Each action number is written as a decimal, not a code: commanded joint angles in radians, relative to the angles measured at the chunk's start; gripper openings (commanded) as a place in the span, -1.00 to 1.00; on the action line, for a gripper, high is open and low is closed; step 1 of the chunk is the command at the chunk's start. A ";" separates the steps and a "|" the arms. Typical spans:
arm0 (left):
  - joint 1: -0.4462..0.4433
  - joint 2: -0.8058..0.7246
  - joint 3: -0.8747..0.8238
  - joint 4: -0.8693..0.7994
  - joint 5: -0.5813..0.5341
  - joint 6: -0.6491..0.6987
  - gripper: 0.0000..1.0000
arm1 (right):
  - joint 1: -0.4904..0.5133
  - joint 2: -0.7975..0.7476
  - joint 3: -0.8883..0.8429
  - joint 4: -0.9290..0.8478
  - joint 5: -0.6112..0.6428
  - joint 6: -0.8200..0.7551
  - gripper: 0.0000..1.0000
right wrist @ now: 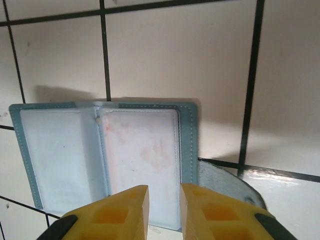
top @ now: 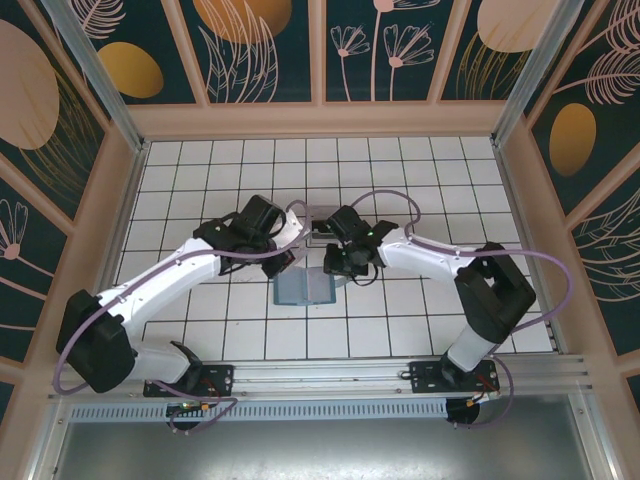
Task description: Take the credit cards out of the card holder
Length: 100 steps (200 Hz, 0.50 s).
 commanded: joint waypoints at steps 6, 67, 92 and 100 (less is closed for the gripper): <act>0.004 0.055 0.064 -0.025 -0.001 0.138 -1.00 | -0.030 -0.061 0.006 -0.040 0.047 -0.023 -0.51; -0.008 0.169 0.208 -0.057 -0.014 0.323 -1.00 | -0.113 -0.155 -0.041 -0.063 0.083 -0.065 -0.50; -0.008 0.240 0.295 -0.093 -0.027 0.407 -1.00 | -0.139 -0.186 -0.067 -0.061 0.079 -0.073 -0.50; -0.008 0.262 0.321 -0.099 -0.033 0.431 -1.00 | -0.144 -0.193 -0.072 -0.061 0.079 -0.073 -0.50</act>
